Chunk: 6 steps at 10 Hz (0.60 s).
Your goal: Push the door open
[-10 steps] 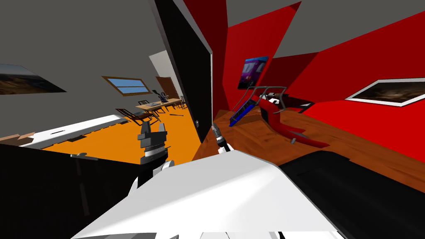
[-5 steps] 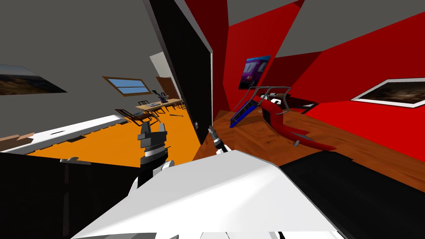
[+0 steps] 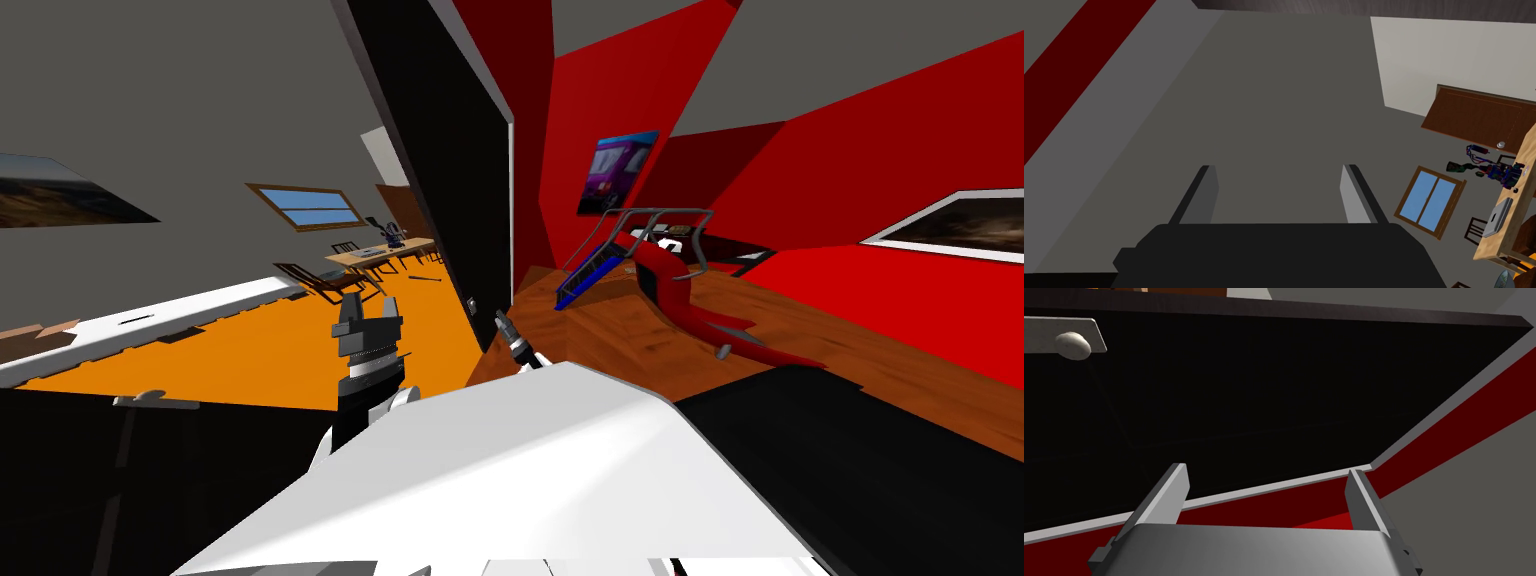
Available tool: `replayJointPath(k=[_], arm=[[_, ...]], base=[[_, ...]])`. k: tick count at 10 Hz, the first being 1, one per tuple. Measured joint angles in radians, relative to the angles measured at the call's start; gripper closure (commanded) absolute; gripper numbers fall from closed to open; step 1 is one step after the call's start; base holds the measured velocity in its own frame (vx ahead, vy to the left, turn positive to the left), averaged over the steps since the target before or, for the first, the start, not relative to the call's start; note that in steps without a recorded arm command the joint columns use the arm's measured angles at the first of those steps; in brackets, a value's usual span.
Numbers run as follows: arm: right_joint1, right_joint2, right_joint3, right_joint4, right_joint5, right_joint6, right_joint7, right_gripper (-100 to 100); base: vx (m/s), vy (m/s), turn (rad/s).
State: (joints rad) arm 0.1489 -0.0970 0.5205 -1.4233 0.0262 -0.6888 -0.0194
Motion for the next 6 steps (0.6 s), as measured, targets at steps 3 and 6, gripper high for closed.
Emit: replayJointPath(k=[3,6], arm=[[-0.033,-0.001,0.045,0.074,-0.004,-0.008,-0.013,-100],[-0.065,0.003,0.091,0.149,-0.006,-0.015,-0.023,-100]], base=[[0.098,-0.038,0.017],[0.096,-0.039,0.015]])
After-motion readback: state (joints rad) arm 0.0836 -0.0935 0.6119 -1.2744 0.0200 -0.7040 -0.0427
